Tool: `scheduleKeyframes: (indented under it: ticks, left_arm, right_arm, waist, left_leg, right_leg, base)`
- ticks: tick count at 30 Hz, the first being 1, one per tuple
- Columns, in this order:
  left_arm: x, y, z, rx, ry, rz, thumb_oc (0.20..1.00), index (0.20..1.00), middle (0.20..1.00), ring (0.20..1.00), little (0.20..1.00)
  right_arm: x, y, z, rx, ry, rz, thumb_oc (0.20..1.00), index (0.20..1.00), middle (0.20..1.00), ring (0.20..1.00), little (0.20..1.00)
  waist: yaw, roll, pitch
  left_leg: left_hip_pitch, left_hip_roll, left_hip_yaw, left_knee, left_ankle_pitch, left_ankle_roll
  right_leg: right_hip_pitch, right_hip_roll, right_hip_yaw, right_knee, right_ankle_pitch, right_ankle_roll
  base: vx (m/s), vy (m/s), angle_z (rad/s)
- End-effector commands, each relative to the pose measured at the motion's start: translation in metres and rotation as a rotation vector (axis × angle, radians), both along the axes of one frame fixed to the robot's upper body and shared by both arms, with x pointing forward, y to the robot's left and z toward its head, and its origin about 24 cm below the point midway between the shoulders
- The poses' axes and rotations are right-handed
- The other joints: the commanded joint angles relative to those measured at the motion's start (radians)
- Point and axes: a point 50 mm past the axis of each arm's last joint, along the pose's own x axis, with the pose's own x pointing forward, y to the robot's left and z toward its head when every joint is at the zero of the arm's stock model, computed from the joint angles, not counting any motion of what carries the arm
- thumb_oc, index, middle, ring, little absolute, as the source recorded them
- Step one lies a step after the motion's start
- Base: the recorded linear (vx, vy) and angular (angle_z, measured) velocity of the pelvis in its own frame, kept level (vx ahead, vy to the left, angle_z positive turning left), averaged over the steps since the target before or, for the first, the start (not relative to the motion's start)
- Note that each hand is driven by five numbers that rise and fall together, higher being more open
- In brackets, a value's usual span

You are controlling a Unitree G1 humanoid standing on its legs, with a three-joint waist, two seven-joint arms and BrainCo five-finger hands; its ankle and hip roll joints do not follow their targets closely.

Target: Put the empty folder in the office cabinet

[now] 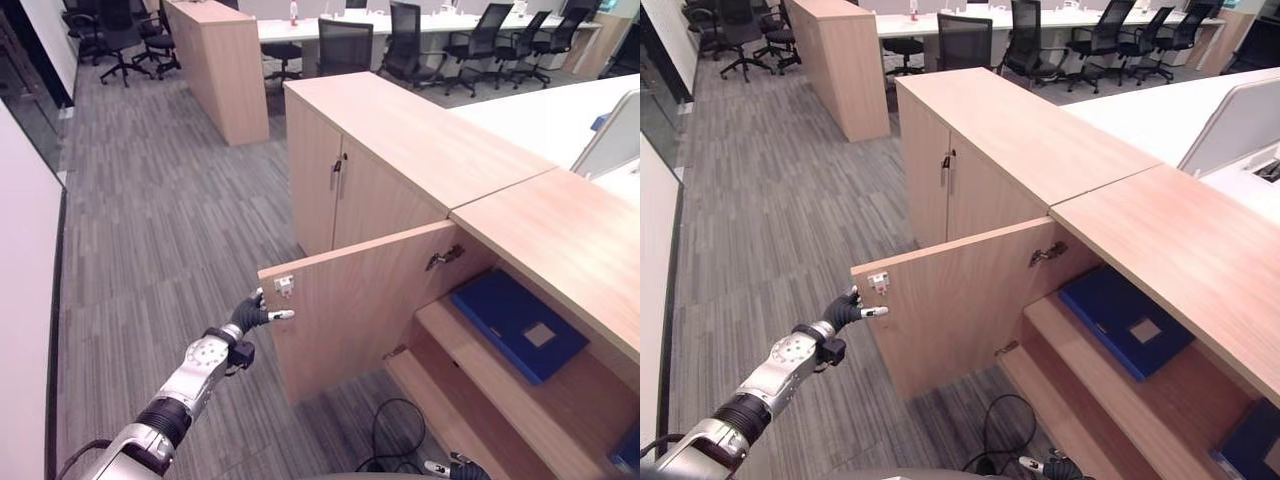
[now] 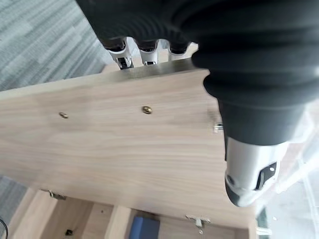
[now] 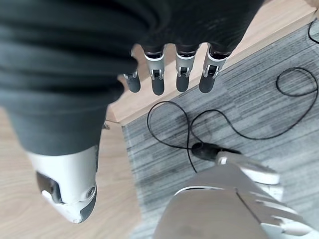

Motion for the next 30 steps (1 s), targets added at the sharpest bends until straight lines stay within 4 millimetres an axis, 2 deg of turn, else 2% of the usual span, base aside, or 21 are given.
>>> scheduleKeyframes:
  ticks: [1,2,3,4,6,7,8,9,10,11,12,16,17,19,20,27,28,29,30]
  left_arm:
    - [0.014,-0.054,0.038,-0.096,-0.197,-0.226,1.0,1.0,1.0,1.0,1.0]
    - [0.014,-0.054,0.038,-0.096,-0.197,-0.225,1.0,1.0,1.0,1.0,1.0]
    - [0.008,-0.049,0.032,-0.133,-0.175,-0.175,1.0,1.0,1.0,1.0,1.0]
    - [0.005,-0.047,0.029,-0.145,-0.161,-0.157,1.0,1.0,1.0,1.0,1.0]
    - [-0.002,-0.04,0.025,-0.156,-0.14,-0.129,1.0,1.0,1.0,1.0,1.0]
    - [-0.002,-0.04,0.025,-0.156,-0.139,-0.128,1.0,1.0,1.0,1.0,1.0]
    - [-0.01,-0.033,0.021,-0.186,-0.119,-0.085,1.0,1.0,1.0,1.0,1.0]
    - [-0.014,-0.03,0.019,-0.212,-0.106,-0.053,1.0,1.0,1.0,1.0,1.0]
    - [-0.016,-0.03,0.017,-0.232,-0.093,-0.042,1.0,1.0,1.0,1.0,1.0]
    - [-0.019,-0.032,0.016,-0.253,-0.087,-0.044,1.0,1.0,1.0,1.0,1.0]
    - [-0.023,-0.036,0.018,-0.257,-0.09,-0.07,1.0,1.0,1.0,1.0,1.0]
    - [-0.025,-0.048,0.024,-0.279,-0.109,-0.13,1.0,1.0,1.0,1.0,1.0]
    - [-0.023,-0.059,0.028,-0.317,-0.12,-0.15,1.0,1.0,1.0,1.0,1.0]
    - [-0.022,-0.062,0.031,-0.329,-0.127,-0.16,1.0,1.0,1.0,1.0,1.0]
    - [-0.023,-0.069,0.035,-0.356,-0.134,-0.186,1.0,1.0,1.0,1.0,1.0]
    - [-0.023,-0.083,0.042,-0.397,-0.144,-0.241,1.0,1.0,1.0,1.0,1.0]
    - [-0.023,-0.087,0.043,-0.412,-0.14,-0.243,1.0,1.0,1.0,1.0,1.0]
    - [-0.021,-0.088,0.044,-0.407,-0.15,-0.239,1.0,1.0,1.0,1.0,1.0]
    - [-0.02,-0.09,0.045,-0.401,-0.156,-0.24,1.0,1.0,1.0,1.0,1.0]
  right_arm:
    - [0.027,0.003,0.004,0.018,-0.076,-0.074,1.0,1.0,1.0,1.0,1.0]
    - [0.027,0.003,0.004,0.018,-0.076,-0.074,1.0,1.0,1.0,1.0,1.0]
    - [0.045,0.008,0.009,0.033,-0.13,-0.066,1.0,1.0,1.0,1.0,1.0]
    - [0.052,0.01,0.011,0.04,-0.154,-0.067,1.0,1.0,1.0,1.0,1.0]
    - [0.064,0.015,0.014,0.053,-0.19,-0.057,1.0,1.0,1.0,1.0,1.0]
    - [0.063,0.015,0.014,0.053,-0.189,-0.056,1.0,1.0,1.0,1.0,1.0]
    - [0.066,0.02,0.015,0.061,-0.196,-0.041,1.0,1.0,1.0,1.0,1.0]
    - [0.067,0.023,0.014,0.065,-0.194,-0.032,1.0,1.0,1.0,1.0,1.0]
    - [0.069,0.026,0.014,0.072,-0.196,-0.029,1.0,1.0,1.0,1.0,1.0]
    - [0.07,0.028,0.014,0.074,-0.197,-0.027,1.0,1.0,1.0,1.0,1.0]
    - [0.071,0.031,0.014,0.076,-0.194,-0.013,1.0,1.0,1.0,1.0,1.0]
    - [0.069,0.033,0.012,0.079,-0.184,-0.001,1.0,1.0,1.0,1.0,1.0]
    - [0.074,0.034,0.014,0.067,-0.194,0.029,1.0,1.0,1.0,1.0,1.0]
    - [0.077,0.033,0.015,0.058,-0.198,0.039,1.0,1.0,1.0,1.0,1.0]
    - [0.079,0.033,0.016,0.053,-0.204,0.06,1.0,1.0,1.0,1.0,1.0]
    - [0.08,0.024,0.018,0.025,-0.202,0.068,1.0,1.0,1.0,1.0,1.0]
    - [0.077,0.021,0.018,0.017,-0.192,0.067,1.0,1.0,1.0,1.0,1.0]
    - [0.077,0.019,0.018,0.006,-0.187,0.077,1.0,1.0,1.0,1.0,1.0]
    - [0.076,0.017,0.018,-0.002,-0.18,0.081,1.0,1.0,1.0,1.0,1.0]
  waist:
    - [-0.044,0.002,0.042]
    - [-0.043,0.003,0.041]
    - [-0.031,0.009,0.069]
    - [-0.013,0.019,0.08]
    - [0.025,0.04,0.086]
    - [0.024,0.038,0.086]
    - [0.053,0.046,0.082]
    - [0.07,0.043,0.082]
    - [0.083,0.038,0.075]
    - [0.094,0.028,0.069]
    - [0.107,0.017,0.072]
    - [0.099,0.017,0.055]
    - [0.078,0.032,0.053]
    - [0.071,0.037,0.053]
    - [0.058,0.044,0.053]
    - [0.019,0.061,0.07]
    - [0.007,0.062,0.081]
    - [0.008,0.066,0.094]
    - [0.013,0.068,0.1]
  left_leg:
    - [-0.034,0.004,-0.033,0.009,-0.053,-0.019]
    - [-0.034,0.004,-0.032,0.009,-0.053,-0.019]
    - [-0.058,0.011,-0.004,0.009,-0.036,-0.013]
    - [-0.076,0.022,0.02,0.009,-0.023,-0.01]
    - [-0.114,0.045,0.084,0.018,0.004,-0.009]
    - [-0.113,0.044,0.084,0.019,0.002,-0.009]
    - [-0.128,0.057,0.138,0.03,0.015,-0.001]
    - [-0.128,0.061,0.173,0.038,0.018,0.004]
    - [-0.13,0.06,0.18,0.04,0.011,0.003]
    - [-0.137,0.056,0.201,0.047,0.011,0.002]
    - [-0.14,0.056,0.239,0.059,0.025,0.006]
    - [-0.132,0.062,0.249,0.061,0.032,-0.008]
    - [-0.129,0.085,0.262,0.057,0.057,-0.032]
    - [-0.126,0.096,0.269,0.057,0.066,-0.041]
    - [-0.121,0.114,0.283,0.058,0.081,-0.055]
    - [-0.132,0.178,0.31,0.14,0.099,-0.092]
    - [-0.138,0.2,0.3,0.196,0.108,-0.105]
    - [-0.152,0.213,0.251,0.243,0.138,-0.117]
    - [-0.157,0.209,0.19,0.26,0.151,-0.118]
  right_leg:
    - [0.078,-0.073,-0.026,0.027,-0.087,0.134]
    - [0.076,-0.073,-0.024,0.028,-0.087,0.134]
    - [0.016,-0.072,-0.02,0.087,-0.074,0.138]
    - [-0.009,-0.078,-0.058,0.128,-0.079,0.138]
    - [-0.004,-0.114,-0.21,0.202,-0.119,0.116]
    - [-0.006,-0.117,-0.21,0.211,-0.126,0.117]
    - [0.014,-0.157,-0.313,0.305,-0.151,0.097]
    - [0.038,-0.176,-0.356,0.341,-0.147,0.099]
    - [0.063,-0.18,-0.37,0.342,-0.156,0.11]
    - [0.089,-0.18,-0.396,0.315,-0.153,0.117]
    - [0.101,-0.186,-0.423,0.283,-0.123,0.113]
    - [0.133,-0.15,-0.397,0.184,-0.147,0.112]
    - [0.143,-0.112,-0.369,0.113,-0.152,0.102]
    - [0.149,-0.098,-0.358,0.083,-0.15,0.098]
    - [0.158,-0.073,-0.335,0.042,-0.15,0.092]
    - [0.168,-0.02,-0.28,0.018,-0.178,0.06]
    - [0.177,-0.004,-0.256,0.02,-0.19,0.042]
    - [0.174,0.01,-0.227,0.025,-0.193,0.029]
    - [0.17,0.013,-0.212,0.036,-0.198,0.023]
  base:
    - [-0.07,0.005,-0.04]
    - [-0.22,-0.03,-0.08]
    - [-0.29,-0.049,-0.15]
    - [-0.39,-0.054,-0.27]
    - [-0.25,-0.008,-0.61]
    - [-0.25,0.021,-1.39]
    - [-0.23,-0.015,-1.37]
    - [-0.25,-0.047,-1.33]
    - [-0.16,-0.112,-0.78]
    - [-0.17,-0.139,-1.22]
    - [-0.15,-0.103,-1.14]
    - [-0.06,-0.201,-0.56]
    - [-0.07,-0.203,-0.43]
    - [-0.06,-0.224,-0.48]
    - [-0.04,-0.182,-0.61]
    - [-0.05,-0.155,-0.41]
    - [-0.04,-0.125,-0.53]
    - [-0.06,-0.14,-0.52]
    - [-0.03,-0.076,-0.69]
